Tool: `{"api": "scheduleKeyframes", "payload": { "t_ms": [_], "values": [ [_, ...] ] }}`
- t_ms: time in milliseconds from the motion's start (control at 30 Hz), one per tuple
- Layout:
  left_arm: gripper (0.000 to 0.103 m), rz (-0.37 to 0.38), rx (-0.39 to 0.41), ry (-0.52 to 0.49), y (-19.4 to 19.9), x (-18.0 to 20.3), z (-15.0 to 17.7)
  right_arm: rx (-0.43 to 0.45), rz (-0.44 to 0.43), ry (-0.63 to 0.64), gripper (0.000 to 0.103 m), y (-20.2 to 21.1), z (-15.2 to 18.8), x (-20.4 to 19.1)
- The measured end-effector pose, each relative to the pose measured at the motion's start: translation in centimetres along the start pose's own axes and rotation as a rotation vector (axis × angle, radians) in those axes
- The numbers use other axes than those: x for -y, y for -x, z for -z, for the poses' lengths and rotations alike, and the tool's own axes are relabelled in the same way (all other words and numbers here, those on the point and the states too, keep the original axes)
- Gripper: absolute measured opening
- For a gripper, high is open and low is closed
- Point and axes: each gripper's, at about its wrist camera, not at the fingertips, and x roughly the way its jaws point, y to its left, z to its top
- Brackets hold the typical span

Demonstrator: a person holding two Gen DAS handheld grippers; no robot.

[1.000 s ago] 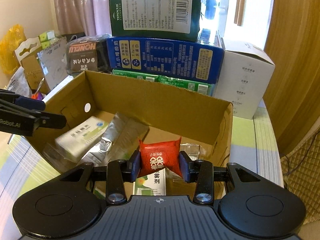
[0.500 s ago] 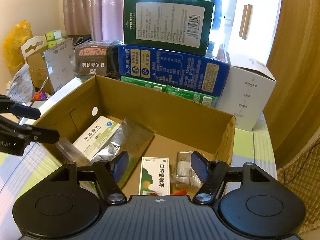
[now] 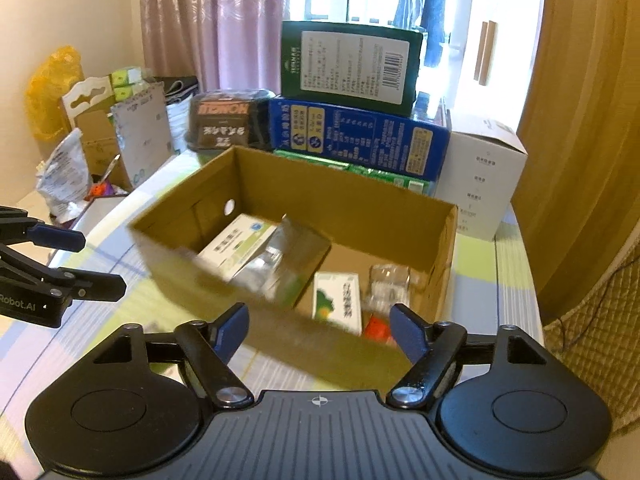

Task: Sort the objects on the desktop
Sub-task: 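Withdraw both open tools from the cardboard box back over the table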

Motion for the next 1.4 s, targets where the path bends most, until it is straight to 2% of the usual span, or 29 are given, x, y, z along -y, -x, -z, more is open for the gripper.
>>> {"api": "scheduleKeyframes", "payload": {
  "t_ms": [233,533,733,967,1167,1400],
  "values": [
    [0.088,-0.016,-0.018,-0.013,3.1,0.6,4.8,-0.026,-0.021,0.01,0.091,3.4,4.5,-1.3],
    [0.093,-0.027,-0.078,-0.039,4.1,0.9,11.1,-0.116,-0.058,0.038,0.092,4.7,11.4,-2.0],
    [0.094,-0.022,-0.118,-0.056,3.8,1.0,14.1,-0.163,-0.083,0.08,0.092,4.8,14.7,-2.3],
    [0.094,-0.014,-0.147,-0.122,3.0,1.8,15.5,-0.164,-0.129,0.165,0.092,4.2,15.3,-3.6],
    [0.094,0.039,-0.157,-0.203,1.8,2.7,15.1,-0.16,-0.169,0.235,0.09,2.8,14.8,-4.3],
    [0.094,0.063,-0.184,-0.309,0.0,3.7,15.4,-0.182,-0.184,0.272,0.078,0.3,14.2,-3.9]
  ]
}}
